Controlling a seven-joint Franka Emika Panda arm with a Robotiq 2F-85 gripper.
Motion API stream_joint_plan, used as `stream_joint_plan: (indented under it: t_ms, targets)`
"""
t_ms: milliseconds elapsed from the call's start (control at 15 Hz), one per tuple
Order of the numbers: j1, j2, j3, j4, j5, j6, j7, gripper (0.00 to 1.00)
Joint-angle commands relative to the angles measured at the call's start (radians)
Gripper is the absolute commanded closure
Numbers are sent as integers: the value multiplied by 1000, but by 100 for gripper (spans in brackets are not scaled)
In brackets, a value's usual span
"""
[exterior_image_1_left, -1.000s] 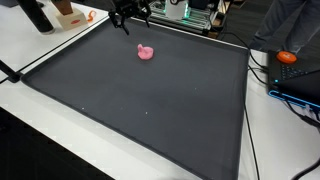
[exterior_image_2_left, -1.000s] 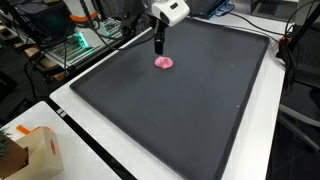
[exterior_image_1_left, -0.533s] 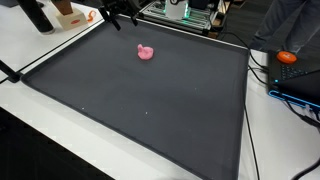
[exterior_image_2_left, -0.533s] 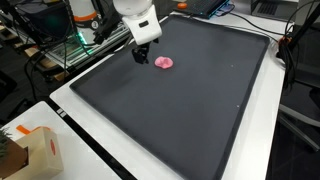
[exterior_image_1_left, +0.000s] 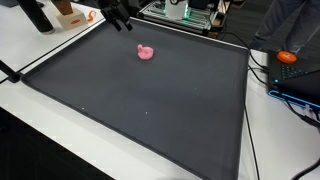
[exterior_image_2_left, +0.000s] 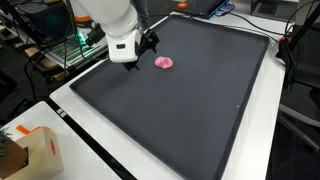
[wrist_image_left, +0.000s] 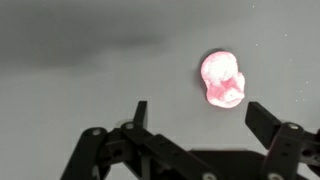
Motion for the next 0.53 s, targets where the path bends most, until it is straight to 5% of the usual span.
stream_joint_plan:
  t_ms: [0,467]
  targets:
    - [-20,43,-4,22,72,-30,116,0]
    - [-35,100,-10,40,210,-56,329,0]
